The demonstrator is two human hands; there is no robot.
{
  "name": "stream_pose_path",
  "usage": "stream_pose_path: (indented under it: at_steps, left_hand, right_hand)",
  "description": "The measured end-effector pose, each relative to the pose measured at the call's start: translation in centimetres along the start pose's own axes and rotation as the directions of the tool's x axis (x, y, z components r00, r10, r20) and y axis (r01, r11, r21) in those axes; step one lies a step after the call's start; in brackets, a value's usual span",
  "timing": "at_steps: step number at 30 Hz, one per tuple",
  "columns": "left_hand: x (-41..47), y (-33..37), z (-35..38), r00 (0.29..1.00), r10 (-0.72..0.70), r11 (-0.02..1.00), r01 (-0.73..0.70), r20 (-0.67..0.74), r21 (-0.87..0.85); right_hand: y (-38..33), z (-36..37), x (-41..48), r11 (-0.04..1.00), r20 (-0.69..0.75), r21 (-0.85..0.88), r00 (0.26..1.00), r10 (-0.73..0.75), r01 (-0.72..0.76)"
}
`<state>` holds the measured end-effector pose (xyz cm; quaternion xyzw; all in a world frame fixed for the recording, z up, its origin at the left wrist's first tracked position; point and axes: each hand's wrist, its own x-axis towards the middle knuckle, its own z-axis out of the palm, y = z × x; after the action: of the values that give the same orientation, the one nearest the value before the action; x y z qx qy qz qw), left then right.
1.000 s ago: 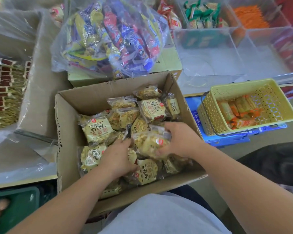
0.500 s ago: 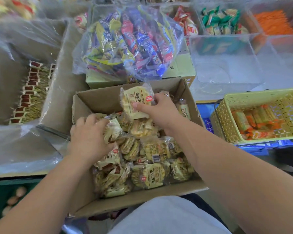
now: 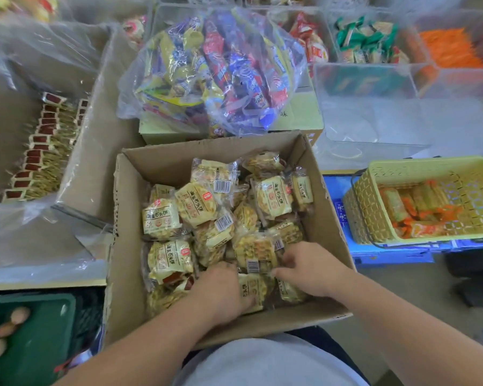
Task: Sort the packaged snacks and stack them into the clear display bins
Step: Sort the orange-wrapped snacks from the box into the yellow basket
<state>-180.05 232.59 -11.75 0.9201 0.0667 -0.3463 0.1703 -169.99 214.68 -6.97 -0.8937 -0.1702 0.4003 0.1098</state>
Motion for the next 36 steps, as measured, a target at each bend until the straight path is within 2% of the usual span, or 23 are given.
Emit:
stream_pose_path:
  at_steps: [4, 8, 12, 15, 17, 19, 22, 25, 28, 30, 32, 34, 36]
  left_hand:
    - [2.2, 0.2, 0.3, 1.0, -0.027, 0.984, 0.028, -0.006, 0.178]
    - [3.3, 0.5, -0.4, 0.998, -0.057, 0.976, 0.051, 0.024, 0.211]
    - [3.2, 0.6, -0.3, 0.991, -0.102, 0.969, 0.079, 0.088, 0.235]
    - [2.7, 0.2, -0.5, 0.984, -0.098, 0.967, 0.059, 0.148, 0.249]
    - [1.7, -0.3, -1.0, 0.992, -0.052, 0.973, 0.023, 0.119, 0.23]
    - [0.1, -0.9, -1.7, 0.998, -0.001, 0.986, -0.01, 0.062, 0.167]
    - [-3.0, -2.2, -3.7, 1.0, 0.017, 0.999, -0.017, 0.006, -0.043]
    - [-6.0, -4.3, -5.9, 0.989, -0.091, 0.956, 0.053, -0.119, -0.29]
    - [-7.8, -6.7, -7.3, 0.925, -0.247, 0.927, 0.138, -0.29, -0.348]
    - [-8.2, -7.6, -7.6, 0.907, -0.302, 0.922, 0.199, -0.294, -0.333]
    - [-7.9, -8.0, -7.3, 0.923, -0.314, 0.927, 0.247, -0.222, -0.281]
    - [-7.1, -7.8, -6.7, 0.942, -0.296, 0.949, 0.272, -0.156, -0.157]
    - [-6.5, -7.3, -6.0, 0.947, -0.286, 0.956, 0.293, -0.149, 0.027]
  right_hand:
    - [0.6, 1.9, 1.4, 0.998, 0.009, 0.026, 0.998, 0.056, -0.056]
    - [0.6, 2.1, 3.4, 0.989, 0.066, 0.102, 0.992, 0.105, -0.111]
    - [0.4, 2.1, 4.4, 0.962, 0.194, 0.217, 0.973, 0.126, -0.168]
    - [0.1, 2.4, 5.2, 0.976, 0.197, 0.133, 0.97, 0.143, -0.171]
    - [0.1, 2.2, 5.6, 0.98, 0.192, 0.117, 0.972, 0.137, -0.161]
    - [0.4, 1.6, 5.9, 0.956, 0.219, 0.233, 0.968, 0.125, -0.176]
    - [1.1, 0.8, 6.0, 0.918, 0.258, 0.357, 0.963, 0.079, -0.171]
    - [1.3, 1.4, 6.4, 0.973, 0.165, 0.214, 0.985, 0.055, -0.091]
    - [0.3, 2.4, 6.5, 0.999, 0.077, -0.025, 0.996, 0.045, -0.043]
    - [-0.4, 2.8, 6.3, 0.994, 0.063, -0.102, 0.997, 0.035, -0.029]
    - [-1.0, 3.2, 6.3, 0.98, 0.108, -0.199, 0.994, 0.006, 0.016]
    - [-1.6, 3.7, 6.2, 0.96, 0.156, -0.274, 0.988, -0.015, 0.058]
    - [-2.2, 4.3, 6.1, 0.956, 0.214, -0.287, 0.977, -0.006, 0.069]
